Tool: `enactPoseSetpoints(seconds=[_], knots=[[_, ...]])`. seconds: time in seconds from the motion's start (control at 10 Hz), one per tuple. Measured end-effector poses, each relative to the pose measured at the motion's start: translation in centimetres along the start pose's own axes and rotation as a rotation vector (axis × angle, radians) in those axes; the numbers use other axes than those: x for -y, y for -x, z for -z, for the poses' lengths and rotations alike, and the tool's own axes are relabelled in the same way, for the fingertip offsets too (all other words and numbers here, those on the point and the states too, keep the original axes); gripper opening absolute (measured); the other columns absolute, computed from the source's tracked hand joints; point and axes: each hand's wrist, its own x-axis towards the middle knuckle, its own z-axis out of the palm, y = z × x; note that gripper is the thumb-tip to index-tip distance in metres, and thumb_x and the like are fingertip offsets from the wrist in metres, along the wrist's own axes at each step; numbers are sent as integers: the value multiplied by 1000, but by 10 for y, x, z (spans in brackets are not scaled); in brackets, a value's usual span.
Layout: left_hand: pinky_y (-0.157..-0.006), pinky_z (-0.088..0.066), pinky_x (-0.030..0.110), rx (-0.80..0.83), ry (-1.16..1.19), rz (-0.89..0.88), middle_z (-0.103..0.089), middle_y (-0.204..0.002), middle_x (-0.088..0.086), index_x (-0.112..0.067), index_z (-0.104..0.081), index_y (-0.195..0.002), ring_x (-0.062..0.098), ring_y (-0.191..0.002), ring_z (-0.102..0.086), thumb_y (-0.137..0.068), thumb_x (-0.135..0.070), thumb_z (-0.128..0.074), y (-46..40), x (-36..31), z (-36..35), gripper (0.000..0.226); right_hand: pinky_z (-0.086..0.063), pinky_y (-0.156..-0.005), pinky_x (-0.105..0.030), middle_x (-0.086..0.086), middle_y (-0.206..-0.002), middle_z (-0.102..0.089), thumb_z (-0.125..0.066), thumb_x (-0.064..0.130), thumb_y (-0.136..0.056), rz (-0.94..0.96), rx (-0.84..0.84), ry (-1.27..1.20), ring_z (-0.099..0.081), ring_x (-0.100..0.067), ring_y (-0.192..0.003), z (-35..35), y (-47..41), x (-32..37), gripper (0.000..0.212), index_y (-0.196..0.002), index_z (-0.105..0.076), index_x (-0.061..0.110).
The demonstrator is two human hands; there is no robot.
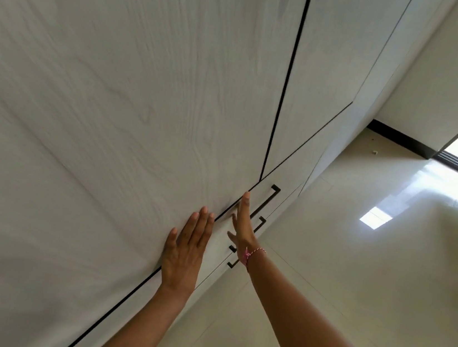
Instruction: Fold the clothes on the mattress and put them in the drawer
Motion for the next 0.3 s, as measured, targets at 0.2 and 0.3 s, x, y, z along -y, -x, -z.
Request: enactPoseSetpoints(seconds=[0.2, 0.3], knots=[[-106, 24, 54, 93, 155, -32, 29, -153, 17, -9, 21, -144, 32, -134, 40, -80, -26, -69, 7, 0, 21, 111, -21, -116, -44, -10, -156, -26, -23, 60, -96, 108, -132, 580, -24, -27, -143, 33, 17, 14, 71, -150, -24, 14], [-110, 17, 53, 51, 344, -68, 4, -157, 16, -10, 12, -145, 31, -143, 23, -72, -26, -77, 12, -3, 38, 116, -19, -118, -42, -10, -158, -16, -35, 55, -96, 213, -263, 879, -14, -24, -146, 46, 36, 12, 71, -151, -18, 12]])
